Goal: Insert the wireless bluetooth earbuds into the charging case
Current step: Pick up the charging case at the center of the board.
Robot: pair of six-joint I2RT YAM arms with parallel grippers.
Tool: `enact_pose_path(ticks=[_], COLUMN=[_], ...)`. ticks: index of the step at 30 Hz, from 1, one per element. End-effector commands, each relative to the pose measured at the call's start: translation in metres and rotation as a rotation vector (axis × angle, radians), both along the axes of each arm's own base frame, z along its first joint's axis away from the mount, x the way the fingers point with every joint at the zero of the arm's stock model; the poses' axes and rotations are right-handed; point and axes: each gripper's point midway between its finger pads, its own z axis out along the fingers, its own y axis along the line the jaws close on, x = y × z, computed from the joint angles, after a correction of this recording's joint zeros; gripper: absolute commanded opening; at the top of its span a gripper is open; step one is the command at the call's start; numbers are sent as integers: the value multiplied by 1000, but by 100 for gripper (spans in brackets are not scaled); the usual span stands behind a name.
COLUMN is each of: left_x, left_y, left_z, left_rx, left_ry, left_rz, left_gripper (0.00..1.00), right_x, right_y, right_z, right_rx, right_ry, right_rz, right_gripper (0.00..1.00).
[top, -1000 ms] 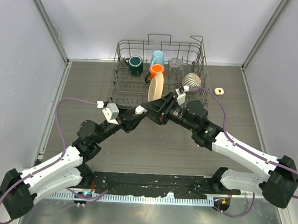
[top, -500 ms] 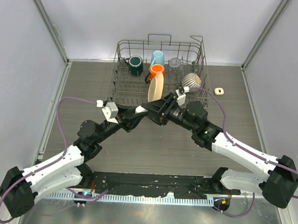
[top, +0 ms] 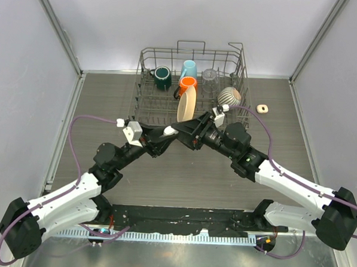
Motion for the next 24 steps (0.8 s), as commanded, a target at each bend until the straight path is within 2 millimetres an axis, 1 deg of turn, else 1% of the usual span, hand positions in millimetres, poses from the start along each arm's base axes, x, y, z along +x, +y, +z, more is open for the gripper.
enact_pose_path(ticks=[1, 2, 5, 6, 9, 10, 11, 12, 14, 16, 17, 19, 20, 24], left_x=[-2, -2, -1, -1, -1, -1, -1, -1, -1, -2, -3, -3, -3, -4], left_y=[1, 1, 1, 1, 1, 1, 1, 1, 0, -1, -1, -2, -3, -3], left_z=[14, 15, 17, 18, 23, 23, 23, 24, 26, 25, 24, 23, 23, 24], left_rx=[-36, -38, -39, -41, -51, -52, -53, -57, -59, -56, -53, -50, -49, -52], left_ry=[-33, -34, -40, -42, -52, -53, -54, -57, -58, -60, -59, -58, -56, -61], left_rz=[-1, 1, 0, 3, 3, 3, 3, 1, -1, -9, -14, -18, -23, -26], left_gripper=[38, 32, 23, 22, 23, 25, 35, 37, 35, 25, 18, 11, 0, 0], right_x=[-4, -5, -6, -6, -7, -6, -6, -5, -5, -5, -5, -7, -6, -5], right_y=[-5, -5, -3, -1, 0, 1, 1, 2, 2, 2, 2, 2, 2, 4], right_z=[35, 34, 33, 32, 33, 31, 30, 29, 27, 27, 27, 29, 30, 24], right_rx=[94, 93, 93, 91, 89, 85, 83, 81, 77, 81, 82, 89, 92, 72], right_ry=[-67, -63, -63, -59, -62, -58, -55, -53, -50, -49, -50, -54, -55, -45], right_rz=[-9, -5, 7, 16, 24, 25, 25, 24, 25, 25, 24, 32, 32, 33], right_gripper=[1, 1, 1, 1, 1, 1, 1, 1, 1, 1, 1, 1, 1, 1])
